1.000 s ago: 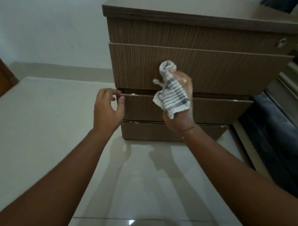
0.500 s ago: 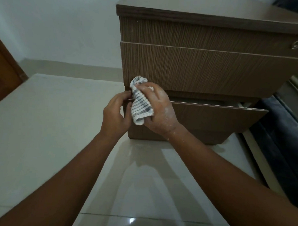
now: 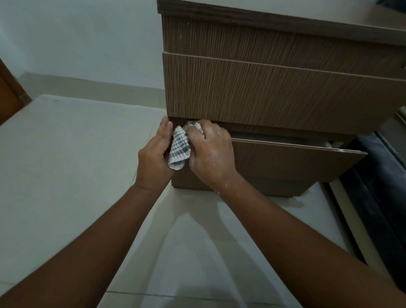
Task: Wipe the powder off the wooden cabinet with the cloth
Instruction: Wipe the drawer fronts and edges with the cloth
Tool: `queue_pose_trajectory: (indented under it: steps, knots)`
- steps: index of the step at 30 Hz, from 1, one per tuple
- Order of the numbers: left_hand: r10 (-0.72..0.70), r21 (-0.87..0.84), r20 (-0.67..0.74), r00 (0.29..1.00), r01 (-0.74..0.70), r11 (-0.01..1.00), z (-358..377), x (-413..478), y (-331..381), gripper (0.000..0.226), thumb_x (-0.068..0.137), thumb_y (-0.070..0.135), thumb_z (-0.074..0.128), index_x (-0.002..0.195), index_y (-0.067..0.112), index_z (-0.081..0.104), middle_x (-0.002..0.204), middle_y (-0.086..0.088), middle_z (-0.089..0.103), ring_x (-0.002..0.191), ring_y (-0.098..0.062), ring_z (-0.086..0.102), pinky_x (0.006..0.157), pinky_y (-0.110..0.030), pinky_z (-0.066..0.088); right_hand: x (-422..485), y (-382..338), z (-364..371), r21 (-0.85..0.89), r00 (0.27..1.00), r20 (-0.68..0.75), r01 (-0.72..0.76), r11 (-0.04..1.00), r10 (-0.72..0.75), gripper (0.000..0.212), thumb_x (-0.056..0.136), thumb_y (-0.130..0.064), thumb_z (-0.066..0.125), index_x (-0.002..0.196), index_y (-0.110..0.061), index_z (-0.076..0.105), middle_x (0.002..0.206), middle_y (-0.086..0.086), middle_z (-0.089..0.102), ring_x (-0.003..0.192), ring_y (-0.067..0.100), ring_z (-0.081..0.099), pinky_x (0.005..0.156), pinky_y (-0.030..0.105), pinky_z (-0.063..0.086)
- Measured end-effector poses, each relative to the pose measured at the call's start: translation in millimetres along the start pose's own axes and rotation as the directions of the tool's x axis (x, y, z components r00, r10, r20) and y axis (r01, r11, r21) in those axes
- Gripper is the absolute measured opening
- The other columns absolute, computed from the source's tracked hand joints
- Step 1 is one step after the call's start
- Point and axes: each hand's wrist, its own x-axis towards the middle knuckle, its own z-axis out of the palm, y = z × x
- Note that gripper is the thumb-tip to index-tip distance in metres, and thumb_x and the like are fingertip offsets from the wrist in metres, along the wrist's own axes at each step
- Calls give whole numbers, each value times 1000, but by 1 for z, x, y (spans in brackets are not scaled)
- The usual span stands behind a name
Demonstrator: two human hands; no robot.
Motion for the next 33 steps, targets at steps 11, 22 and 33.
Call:
queue_pose_trajectory:
  steps: [11, 22, 33]
  knots:
    - [83, 69, -142, 986, -74, 995, 9, -1, -11, 31, 95, 1, 59, 125, -8, 64, 135, -25, 59, 124, -31, 61, 109, -22, 45, -52, 106, -35, -94, 991, -114, -82, 992, 71, 41, 78, -24, 80, 115, -9, 68, 114, 17, 68, 104, 31, 63, 88, 44, 49]
    - [41, -26, -154, 987, -45, 999, 18, -1, -13, 38, 99, 7, 54, 132, 26, 50, 140, -17, 54, 133, -26, 54, 112, -27, 43, -91, 196, -82, -187, 961, -161, -253, 949, 224, 38, 87, -34, 72, 111, -5, 70, 113, 16, 67, 102, 31, 62, 91, 44, 49]
    - [17, -14, -130, 991, -19, 1000, 19, -3, -5, 35, 99, 6, 51, 133, 14, 54, 142, -22, 54, 133, -22, 55, 110, -12, 38, -114, 253, -127, -182, 901, -166, -427, 886, 400, 29, 95, -22, 65, 117, -4, 63, 119, 15, 61, 107, 23, 56, 99, 36, 48]
